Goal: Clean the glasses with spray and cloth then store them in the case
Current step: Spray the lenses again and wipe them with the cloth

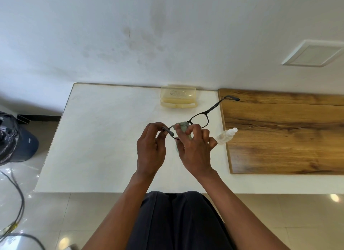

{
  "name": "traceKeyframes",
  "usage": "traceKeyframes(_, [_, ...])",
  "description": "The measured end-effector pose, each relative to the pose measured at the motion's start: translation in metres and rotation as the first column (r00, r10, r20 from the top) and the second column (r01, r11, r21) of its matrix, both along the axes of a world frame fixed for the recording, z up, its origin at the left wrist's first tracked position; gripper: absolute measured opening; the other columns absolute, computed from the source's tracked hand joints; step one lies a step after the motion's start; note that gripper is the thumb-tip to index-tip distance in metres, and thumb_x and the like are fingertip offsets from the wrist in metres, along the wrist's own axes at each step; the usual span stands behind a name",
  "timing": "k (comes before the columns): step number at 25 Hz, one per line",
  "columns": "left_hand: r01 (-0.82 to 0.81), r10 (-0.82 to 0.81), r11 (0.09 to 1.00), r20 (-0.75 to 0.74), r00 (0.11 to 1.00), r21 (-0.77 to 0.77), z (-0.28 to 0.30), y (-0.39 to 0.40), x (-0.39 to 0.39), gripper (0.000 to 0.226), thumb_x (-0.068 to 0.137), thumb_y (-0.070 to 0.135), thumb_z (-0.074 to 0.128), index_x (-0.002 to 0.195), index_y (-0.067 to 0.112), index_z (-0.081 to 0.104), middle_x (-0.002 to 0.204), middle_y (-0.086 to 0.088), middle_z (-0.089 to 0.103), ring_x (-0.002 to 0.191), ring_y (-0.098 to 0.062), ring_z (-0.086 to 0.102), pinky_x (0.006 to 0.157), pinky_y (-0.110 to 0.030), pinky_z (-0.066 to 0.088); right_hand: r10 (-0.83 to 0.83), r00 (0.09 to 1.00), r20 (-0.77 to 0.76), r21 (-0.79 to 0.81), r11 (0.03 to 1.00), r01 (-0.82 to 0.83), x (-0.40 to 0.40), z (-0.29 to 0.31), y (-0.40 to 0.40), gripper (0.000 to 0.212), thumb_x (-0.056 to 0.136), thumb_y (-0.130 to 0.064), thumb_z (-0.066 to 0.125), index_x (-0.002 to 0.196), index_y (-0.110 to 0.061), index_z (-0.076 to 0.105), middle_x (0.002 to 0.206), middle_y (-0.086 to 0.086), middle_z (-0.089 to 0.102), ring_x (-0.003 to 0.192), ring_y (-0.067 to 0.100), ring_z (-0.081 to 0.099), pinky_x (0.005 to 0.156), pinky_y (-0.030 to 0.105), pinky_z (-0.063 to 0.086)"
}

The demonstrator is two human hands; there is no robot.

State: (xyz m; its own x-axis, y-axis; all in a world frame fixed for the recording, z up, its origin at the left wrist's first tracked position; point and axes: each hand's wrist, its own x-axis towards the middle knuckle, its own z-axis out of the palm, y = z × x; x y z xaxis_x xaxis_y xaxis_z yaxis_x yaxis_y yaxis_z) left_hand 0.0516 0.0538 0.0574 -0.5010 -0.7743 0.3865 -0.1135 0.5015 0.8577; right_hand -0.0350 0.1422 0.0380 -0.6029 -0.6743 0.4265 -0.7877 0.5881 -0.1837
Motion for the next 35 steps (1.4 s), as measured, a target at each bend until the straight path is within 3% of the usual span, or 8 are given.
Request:
traceKeyframes(4, [-0.013,0.013,1.0,-0.006,1.0,0.019,-0.002,0.0,0.001,0.025,0.082,-0.01,0.057,0.088,0.015,0.055,0.083,0.003,0.058,0.079,0.008,0.052,0.068,-0.008,0.041,0.066,0.995,0.072,-0.059,0.996,-0.062,-0.001,-0.001,0.001,0.051,0.069,-0.017,0.079,0.109,-0.042,0.06,0.098,-0.002,0.045,0.091,0.021,0.035,0.069,0.037,0.022])
traceKeyframes(8, [-0.041,0.041,0.998,-0.004,0.999,0.045,-0.003,0.003,0.0,0.021,0.081,-0.012,0.057,0.086,0.008,0.057,0.083,0.004,0.058,0.08,0.009,0.053,0.069,-0.007,0.04,0.04,0.998,0.048,-0.116,0.993,-0.035,-0.005,0.003,0.003,0.02,0.067,-0.024,0.08,0.081,-0.033,0.07,0.086,-0.002,0.06,0.089,0.019,0.036,0.072,0.029,0.008])
traceKeyframes(10, [-0.037,0.037,0.998,0.006,0.999,0.042,-0.002,0.003,0.0,0.018,0.081,-0.012,0.057,0.086,0.005,0.058,0.084,0.002,0.058,0.08,0.01,0.052,0.068,-0.006,0.04,-0.007,0.999,-0.045,-0.096,0.995,0.003,-0.007,0.004,0.006,0.009,0.069,-0.031,0.075,0.074,-0.029,0.068,0.083,-0.003,0.061,0.088,0.019,0.037,0.07,0.029,0.011])
traceKeyframes(13, [-0.008,0.008,1.0,-0.001,1.0,0.025,-0.001,0.002,0.0,0.018,0.082,-0.011,0.058,0.087,0.006,0.058,0.084,0.002,0.059,0.08,0.009,0.052,0.069,-0.006,0.04,-0.089,0.985,-0.147,-0.046,0.995,0.083,-0.007,0.004,0.009,0.016,0.075,-0.04,0.06,0.083,-0.029,0.07,0.084,-0.002,0.06,0.088,0.02,0.037,0.07,0.035,0.019])
traceKeyframes(21, [0.012,-0.012,1.0,-0.02,1.0,0.018,0.0,0.0,0.001,0.02,0.082,-0.009,0.055,0.088,0.01,0.057,0.084,0.004,0.059,0.081,0.008,0.052,0.068,-0.009,0.042,-0.004,1.0,0.011,0.033,0.999,0.004,-0.002,-0.001,0.001,0.05,0.072,-0.028,0.076,0.119,-0.034,0.059,0.105,0.001,0.035,0.089,0.023,0.033,0.064,0.039,0.032])
traceKeyframes(26, [-0.006,0.007,1.0,-0.018,1.0,0.007,-0.001,-0.002,-0.001,0.027,0.082,-0.011,0.056,0.088,0.016,0.055,0.084,0.003,0.059,0.08,0.008,0.052,0.069,-0.009,0.043,0.076,0.995,0.06,-0.058,0.996,-0.072,-0.005,0.0,-0.002,0.055,0.066,-0.014,0.081,0.109,-0.043,0.063,0.106,-0.003,0.037,0.095,0.024,0.034,0.069,0.039,0.028])
traceKeyframes(31, [-0.02,0.02,0.999,-0.012,1.0,0.029,-0.001,-0.002,0.002,0.023,0.082,-0.01,0.057,0.088,0.012,0.057,0.084,0.002,0.059,0.08,0.007,0.053,0.069,-0.009,0.042,0.046,0.998,-0.032,-0.111,0.993,-0.049,-0.008,0.003,0.003,0.016,0.071,-0.034,0.073,0.086,-0.036,0.072,0.102,-0.007,0.038,0.094,0.022,0.036,0.072,0.034,0.017])
traceKeyframes(35, [0.007,-0.007,0.999,-0.026,1.0,0.033,0.001,-0.002,0.004,0.029,0.082,-0.008,0.057,0.089,0.02,0.055,0.085,0.003,0.06,0.081,0.007,0.053,0.069,-0.011,0.043,-0.036,0.991,-0.128,-0.046,0.998,0.031,-0.008,0.003,0.004,0.023,0.068,-0.039,0.073,0.089,-0.028,0.071,0.103,-0.004,0.038,0.094,0.023,0.036,0.071,0.037,0.02])
